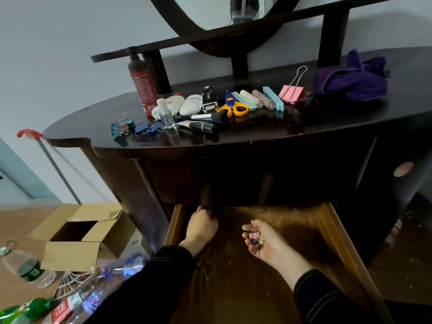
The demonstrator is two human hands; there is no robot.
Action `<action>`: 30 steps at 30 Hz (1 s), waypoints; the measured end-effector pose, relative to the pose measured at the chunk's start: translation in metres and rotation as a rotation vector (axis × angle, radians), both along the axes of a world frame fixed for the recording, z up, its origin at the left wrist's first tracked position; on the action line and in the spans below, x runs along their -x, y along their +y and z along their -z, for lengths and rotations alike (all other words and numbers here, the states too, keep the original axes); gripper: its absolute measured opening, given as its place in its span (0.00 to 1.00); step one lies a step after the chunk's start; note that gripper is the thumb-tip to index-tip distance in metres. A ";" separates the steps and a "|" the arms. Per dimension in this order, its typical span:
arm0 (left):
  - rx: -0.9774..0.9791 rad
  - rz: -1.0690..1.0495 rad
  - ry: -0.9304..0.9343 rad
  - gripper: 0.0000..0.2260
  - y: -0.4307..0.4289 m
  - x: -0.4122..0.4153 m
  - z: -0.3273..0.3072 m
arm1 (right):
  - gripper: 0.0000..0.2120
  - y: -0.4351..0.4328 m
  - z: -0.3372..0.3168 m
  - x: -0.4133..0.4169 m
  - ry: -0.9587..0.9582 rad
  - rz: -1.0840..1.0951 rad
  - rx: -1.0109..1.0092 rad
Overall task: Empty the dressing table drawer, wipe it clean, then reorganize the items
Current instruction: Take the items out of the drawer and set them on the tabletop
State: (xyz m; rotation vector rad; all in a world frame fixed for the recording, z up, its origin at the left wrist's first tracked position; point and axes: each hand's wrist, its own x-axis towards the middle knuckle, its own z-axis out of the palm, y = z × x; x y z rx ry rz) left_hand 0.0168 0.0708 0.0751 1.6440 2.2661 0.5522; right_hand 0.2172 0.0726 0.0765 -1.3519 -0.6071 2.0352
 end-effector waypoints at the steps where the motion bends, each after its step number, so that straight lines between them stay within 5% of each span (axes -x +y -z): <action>1: -0.037 0.017 0.010 0.11 -0.007 -0.003 -0.004 | 0.14 0.000 -0.001 -0.001 -0.023 -0.021 -0.022; 8: -0.174 0.279 -0.124 0.12 -0.076 -0.023 -0.061 | 0.16 -0.032 -0.044 -0.013 -0.205 -0.180 -0.336; 17: -0.703 0.295 -0.415 0.09 -0.170 0.004 -0.173 | 0.20 -0.108 -0.194 0.014 -0.289 -0.364 -0.889; 22: -0.919 0.190 -0.297 0.10 -0.153 0.055 -0.224 | 0.20 -0.084 -0.274 0.075 -0.481 -0.227 -1.433; 26: -0.882 0.118 -0.068 0.13 -0.122 0.082 -0.244 | 0.18 -0.044 -0.294 0.128 -0.789 -0.147 -1.621; 30: -0.797 0.025 0.097 0.12 -0.095 0.103 -0.256 | 0.18 -0.023 -0.300 0.162 -1.033 -0.285 -1.657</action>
